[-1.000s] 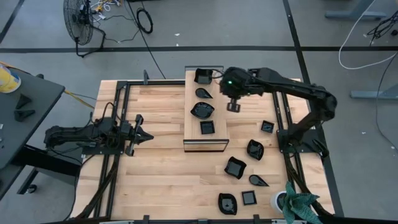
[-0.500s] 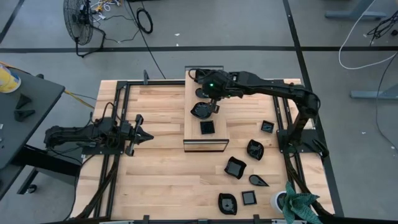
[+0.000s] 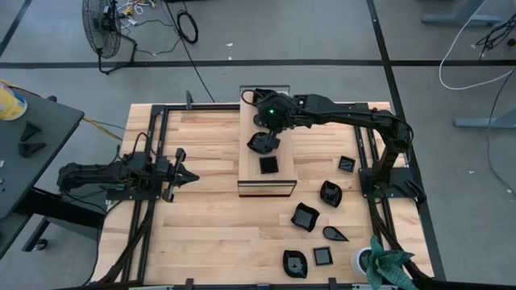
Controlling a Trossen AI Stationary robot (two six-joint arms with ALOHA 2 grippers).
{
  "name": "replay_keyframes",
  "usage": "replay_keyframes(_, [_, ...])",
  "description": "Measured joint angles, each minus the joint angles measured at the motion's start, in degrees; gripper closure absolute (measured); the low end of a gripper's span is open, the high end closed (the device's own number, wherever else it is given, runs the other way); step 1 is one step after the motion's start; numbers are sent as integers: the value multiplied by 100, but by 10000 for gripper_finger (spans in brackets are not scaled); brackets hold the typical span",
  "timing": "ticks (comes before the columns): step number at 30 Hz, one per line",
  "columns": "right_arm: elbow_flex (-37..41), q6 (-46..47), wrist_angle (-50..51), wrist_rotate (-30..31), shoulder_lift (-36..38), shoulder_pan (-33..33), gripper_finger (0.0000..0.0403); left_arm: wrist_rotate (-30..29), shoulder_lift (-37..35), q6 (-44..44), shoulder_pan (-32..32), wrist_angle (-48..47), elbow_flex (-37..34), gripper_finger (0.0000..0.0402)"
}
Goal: Pick & Place Mini shaped plates
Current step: Stack the drop-shaped plate on top of the drop-shaped plate on the shelf
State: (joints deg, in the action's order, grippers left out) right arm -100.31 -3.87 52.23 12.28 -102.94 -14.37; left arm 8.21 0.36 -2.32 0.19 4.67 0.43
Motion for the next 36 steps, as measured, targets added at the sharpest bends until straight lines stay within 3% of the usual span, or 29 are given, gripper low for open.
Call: replay_keyframes(36, [26,-476,-251,76,-274,-221,403,0,0,2,1,-17,-2,383])
